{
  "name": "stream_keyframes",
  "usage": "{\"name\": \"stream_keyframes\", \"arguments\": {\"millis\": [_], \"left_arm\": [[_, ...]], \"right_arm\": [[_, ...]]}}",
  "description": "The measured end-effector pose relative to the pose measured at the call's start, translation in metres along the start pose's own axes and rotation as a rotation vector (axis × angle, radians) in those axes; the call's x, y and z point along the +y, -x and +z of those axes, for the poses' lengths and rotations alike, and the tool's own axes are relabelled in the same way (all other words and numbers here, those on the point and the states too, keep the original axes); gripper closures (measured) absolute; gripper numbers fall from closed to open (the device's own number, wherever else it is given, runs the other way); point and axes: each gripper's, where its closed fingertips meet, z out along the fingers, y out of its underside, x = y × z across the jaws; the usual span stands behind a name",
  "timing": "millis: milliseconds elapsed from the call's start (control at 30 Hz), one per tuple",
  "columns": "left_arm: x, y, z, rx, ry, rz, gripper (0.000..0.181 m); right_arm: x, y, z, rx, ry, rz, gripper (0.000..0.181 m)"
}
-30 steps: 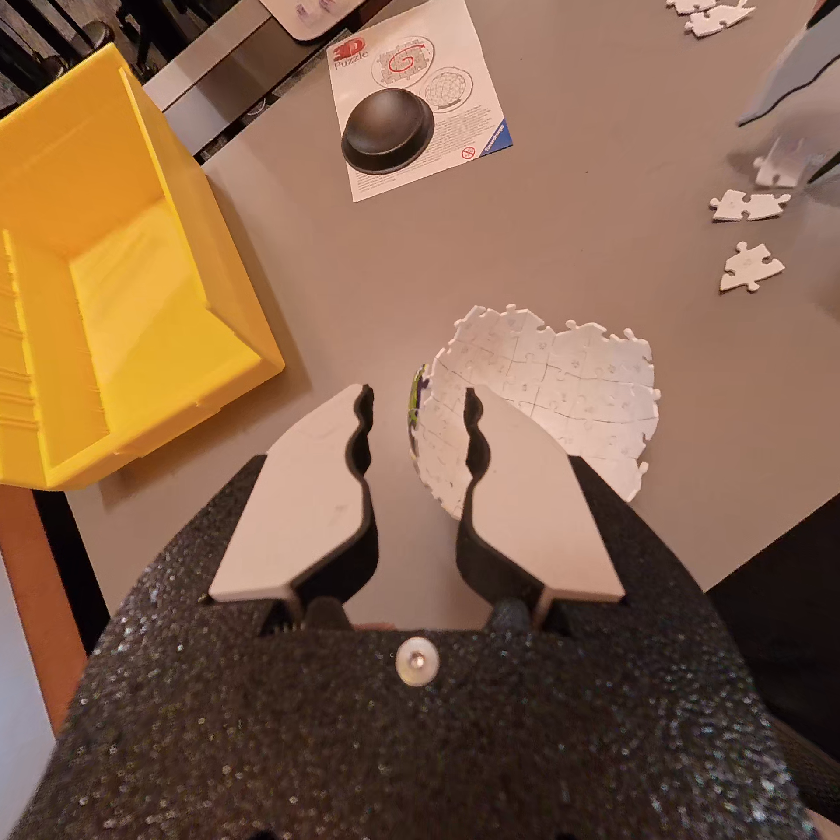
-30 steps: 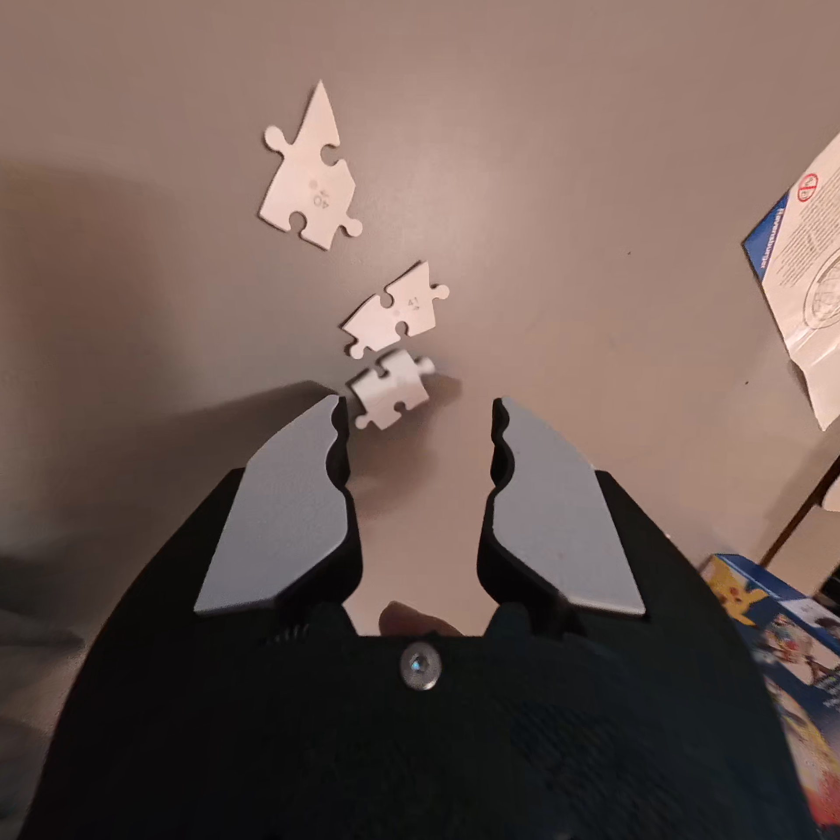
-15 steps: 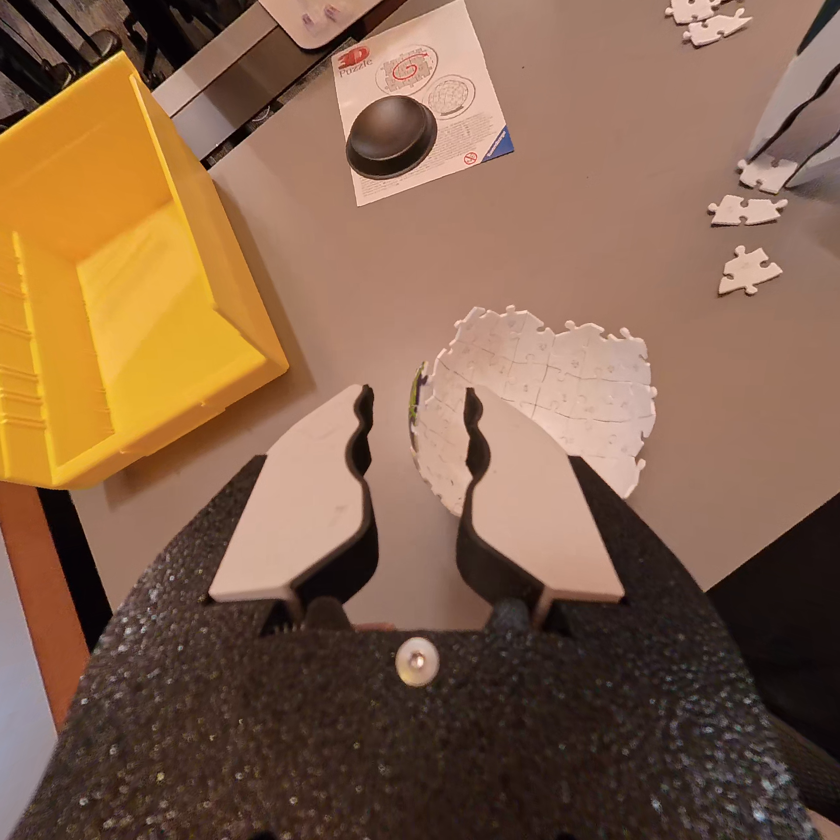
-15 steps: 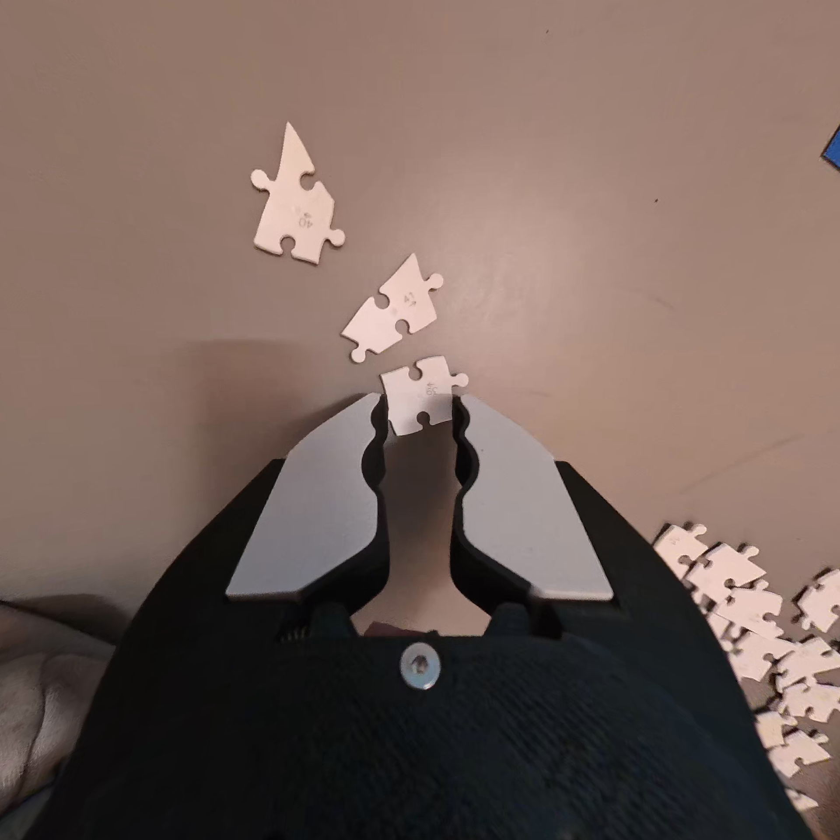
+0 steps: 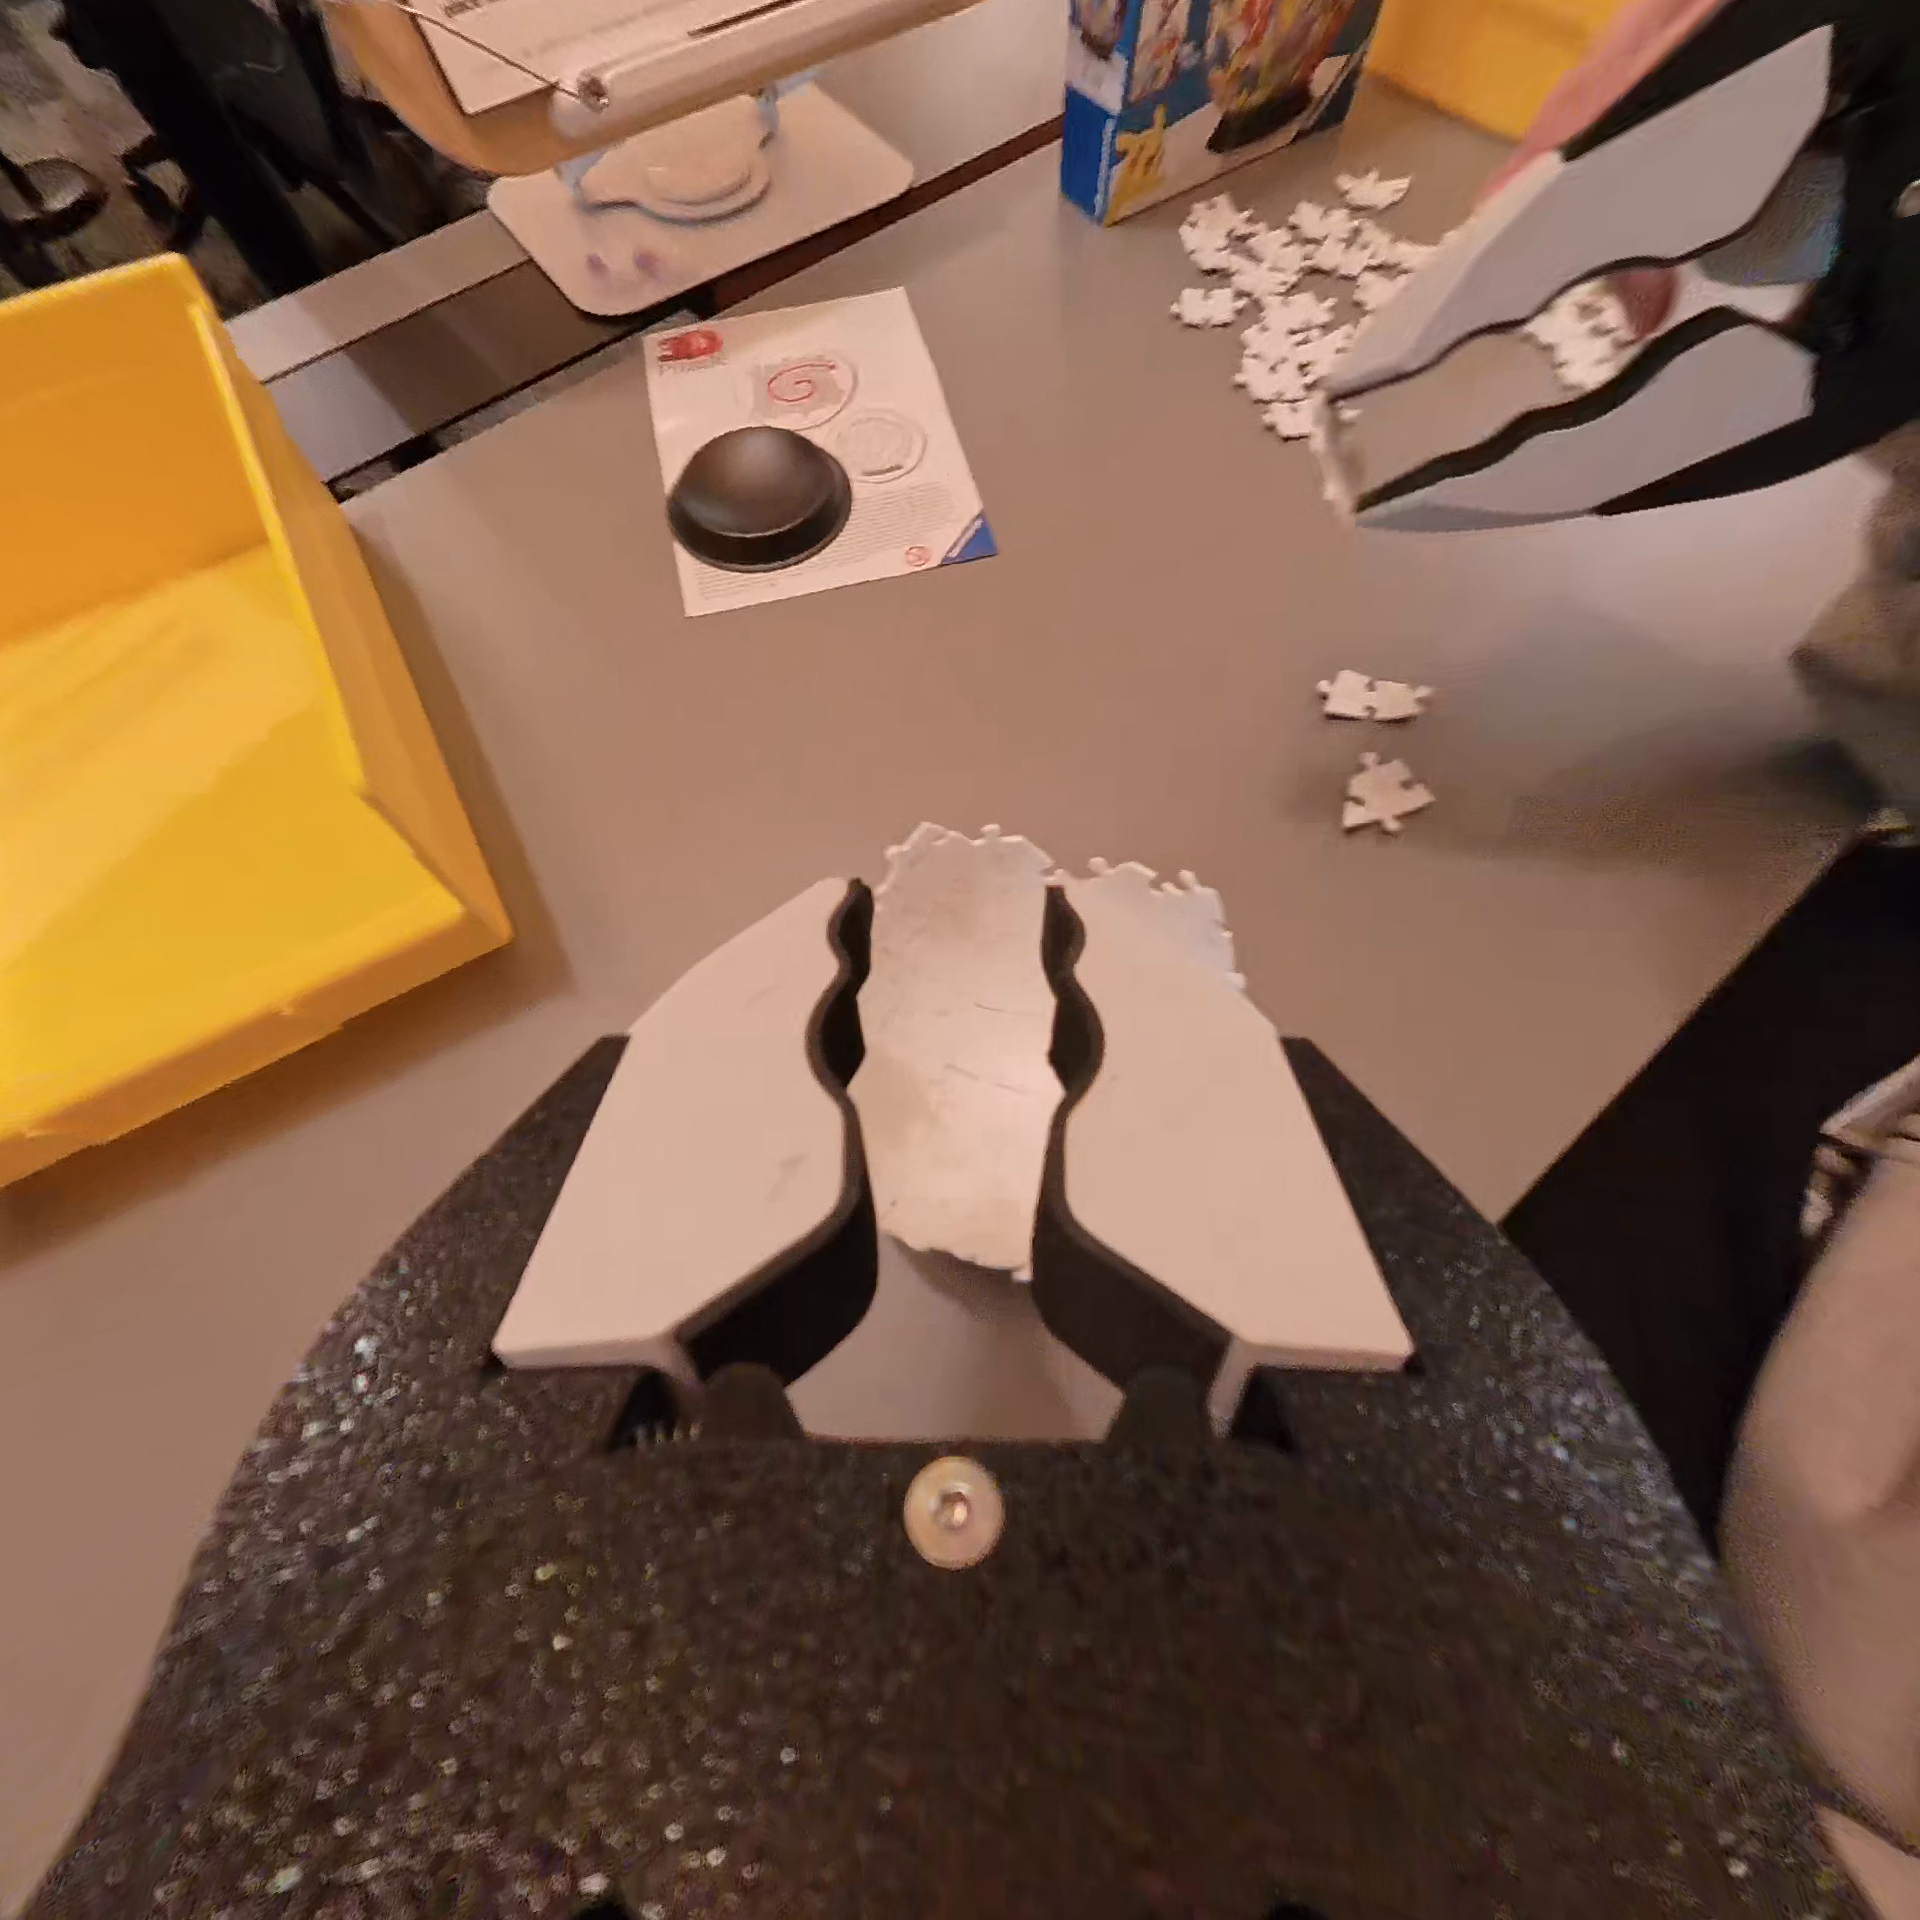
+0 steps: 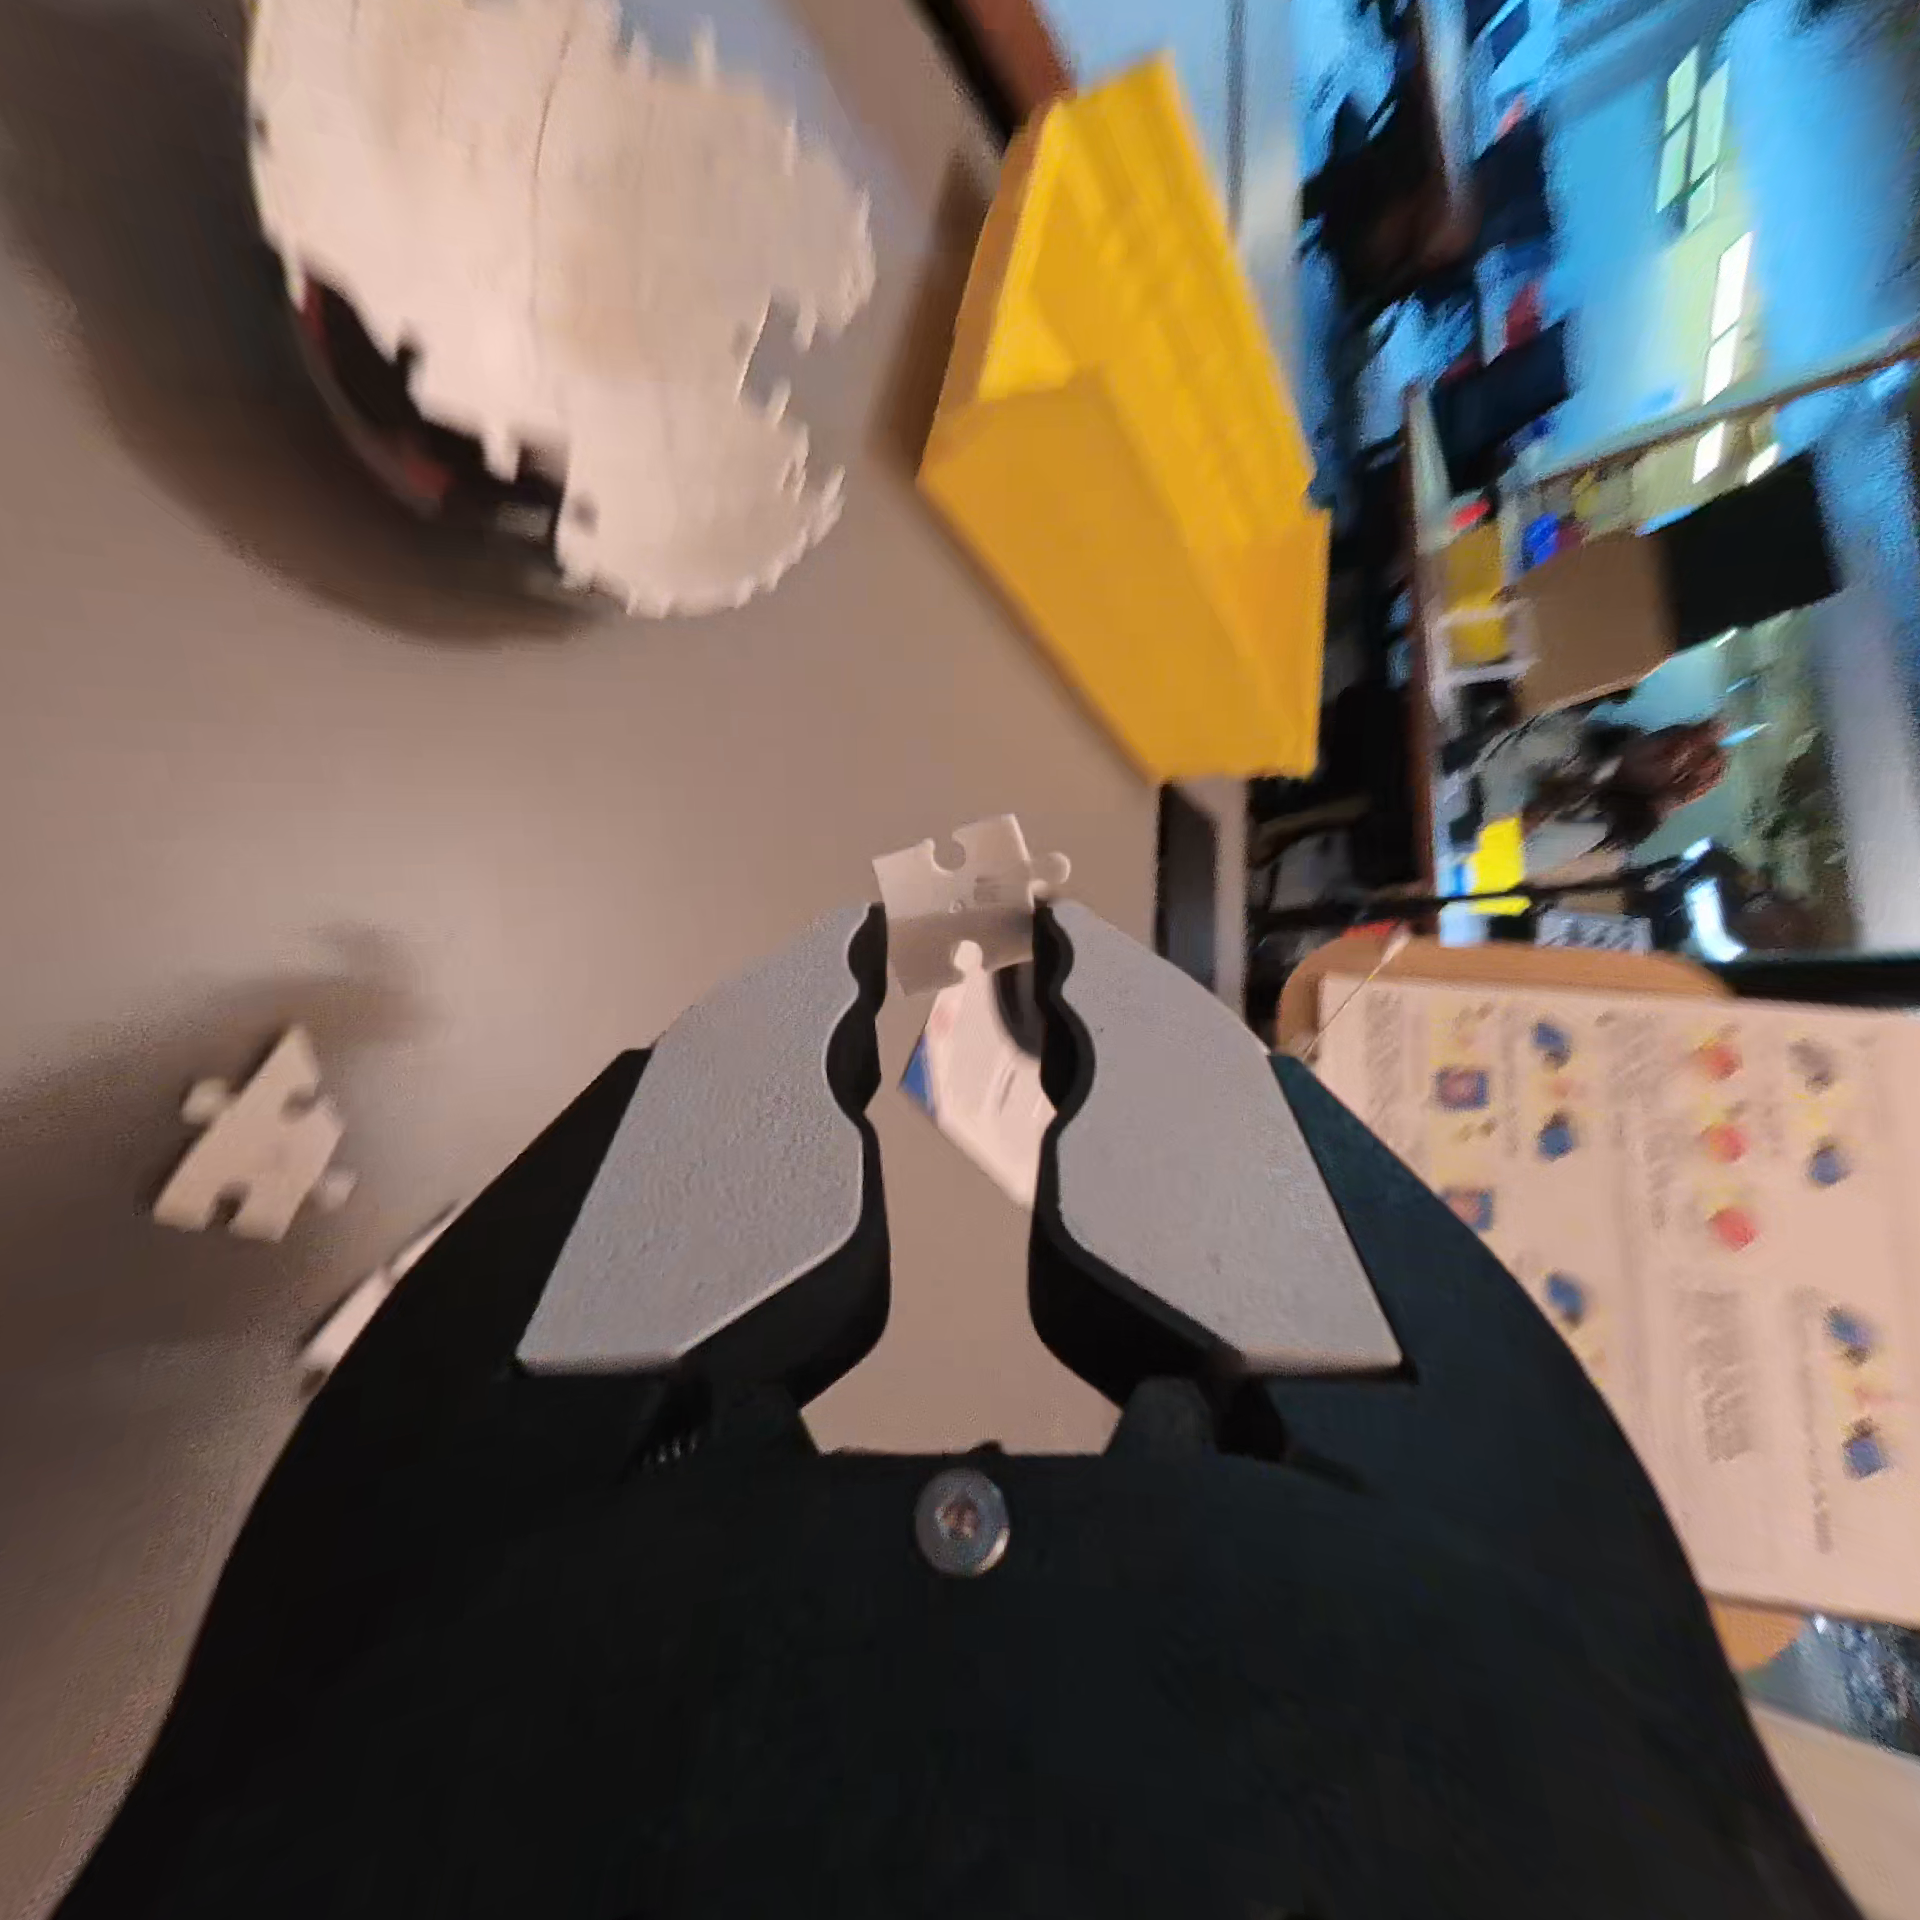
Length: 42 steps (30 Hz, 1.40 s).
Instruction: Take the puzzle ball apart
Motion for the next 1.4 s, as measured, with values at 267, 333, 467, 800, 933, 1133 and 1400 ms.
{"name": "stream_keyframes", "arguments": {"millis": [267,333,467,800,933,1133,1400], "left_arm": [[-0.004,-0.025,-0.006,0.16,-0.029,-0.042,0.151],[-0.006,-0.029,-0.001,0.193,-0.034,-0.053,0.151],[-0.009,-0.031,0.006,0.224,-0.046,-0.081,0.151],[-0.017,-0.025,0.011,0.251,-0.098,-0.146,0.18],[-0.02,-0.016,0.007,0.224,-0.132,-0.169,0.18],[-0.03,-0.008,-0.003,0.213,-0.217,-0.189,0.18],[-0.043,-0.012,-0.012,0.229,-0.321,-0.138,0.18]], "right_arm": [[-0.079,-0.019,0.035,0.142,-0.174,-0.067,0.154],[-0.091,-0.015,0.039,0.151,-0.201,-0.073,0.154],[-0.103,-0.007,0.044,0.147,-0.23,-0.07,0.154],[-0.116,-0.002,0.047,0.147,-0.251,-0.034,0.167],[-0.117,-0.001,0.048,0.119,-0.277,0.023,0.163],[-0.112,-0.004,0.055,-0.037,-0.341,0.471,0.141],[-0.13,-0.018,0.042,-0.243,-0.59,0.834,0.161]]}}
